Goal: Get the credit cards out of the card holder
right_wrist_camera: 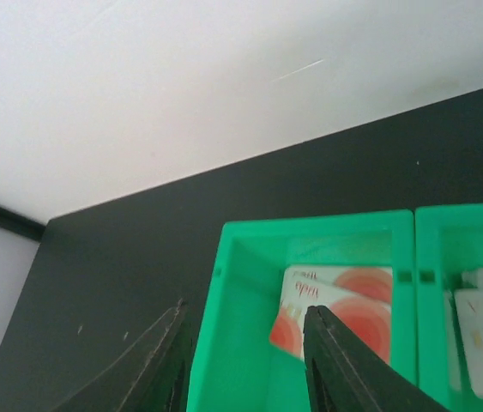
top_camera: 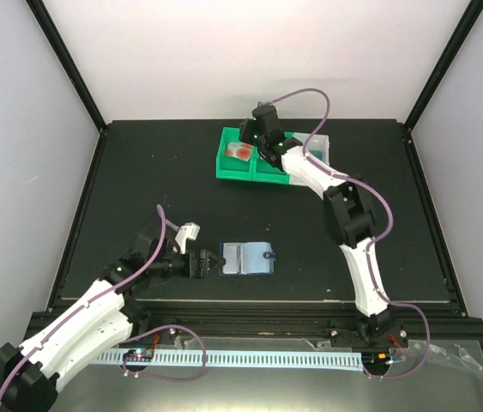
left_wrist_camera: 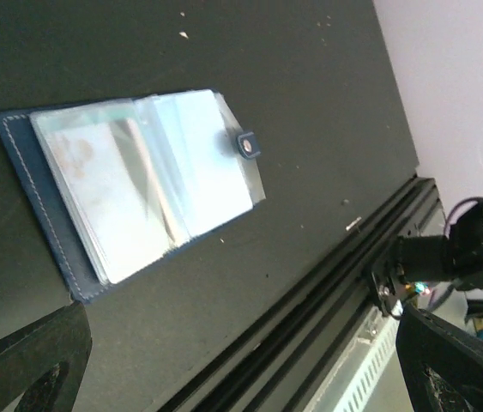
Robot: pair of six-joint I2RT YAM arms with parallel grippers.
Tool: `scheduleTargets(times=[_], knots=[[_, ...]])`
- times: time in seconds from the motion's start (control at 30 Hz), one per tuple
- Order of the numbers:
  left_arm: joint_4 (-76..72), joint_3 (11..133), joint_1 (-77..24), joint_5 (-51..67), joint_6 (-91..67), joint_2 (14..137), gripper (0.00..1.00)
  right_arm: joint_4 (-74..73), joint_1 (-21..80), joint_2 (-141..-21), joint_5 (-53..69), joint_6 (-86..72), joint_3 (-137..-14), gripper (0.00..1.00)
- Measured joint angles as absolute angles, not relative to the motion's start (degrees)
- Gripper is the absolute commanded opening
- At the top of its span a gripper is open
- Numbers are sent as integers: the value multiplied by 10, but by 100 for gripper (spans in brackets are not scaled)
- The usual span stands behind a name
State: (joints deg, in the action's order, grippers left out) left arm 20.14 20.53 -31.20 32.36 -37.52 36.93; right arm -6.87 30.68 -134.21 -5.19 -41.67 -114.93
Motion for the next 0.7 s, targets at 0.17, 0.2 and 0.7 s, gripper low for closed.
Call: scheduleTargets(times=[0.17, 0.2, 0.7], knots=[[231, 260, -312, 285, -342, 422, 99, -77, 307, -1213, -22, -379, -1030, 37], [234, 268, -312, 280, -335, 429, 99, -74, 307, -1186, -14, -373, -1003, 37], [197, 282, -310, 253, -326, 498, 99, -111, 308, -934, 142, -303, -669, 38]])
